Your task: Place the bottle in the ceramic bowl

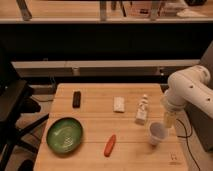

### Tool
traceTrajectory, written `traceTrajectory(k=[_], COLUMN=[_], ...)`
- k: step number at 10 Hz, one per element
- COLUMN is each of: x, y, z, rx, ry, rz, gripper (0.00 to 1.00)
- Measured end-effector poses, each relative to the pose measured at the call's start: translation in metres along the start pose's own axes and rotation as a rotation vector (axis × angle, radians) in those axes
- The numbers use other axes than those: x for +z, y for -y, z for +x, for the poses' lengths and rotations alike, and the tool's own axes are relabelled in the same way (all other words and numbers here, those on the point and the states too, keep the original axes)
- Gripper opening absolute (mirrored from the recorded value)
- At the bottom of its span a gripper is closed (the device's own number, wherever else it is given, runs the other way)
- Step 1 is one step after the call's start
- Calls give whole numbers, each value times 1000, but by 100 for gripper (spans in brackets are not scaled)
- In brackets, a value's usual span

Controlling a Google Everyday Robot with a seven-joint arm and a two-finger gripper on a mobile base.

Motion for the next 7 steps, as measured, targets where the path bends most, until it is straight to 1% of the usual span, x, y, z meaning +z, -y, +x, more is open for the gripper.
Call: traceTrajectory(k=[6, 7], x=[0, 2], y=[1, 5], z=[0, 0], rx=[-1, -15], ry=[1, 5], rz=[0, -2], gripper=[80, 80])
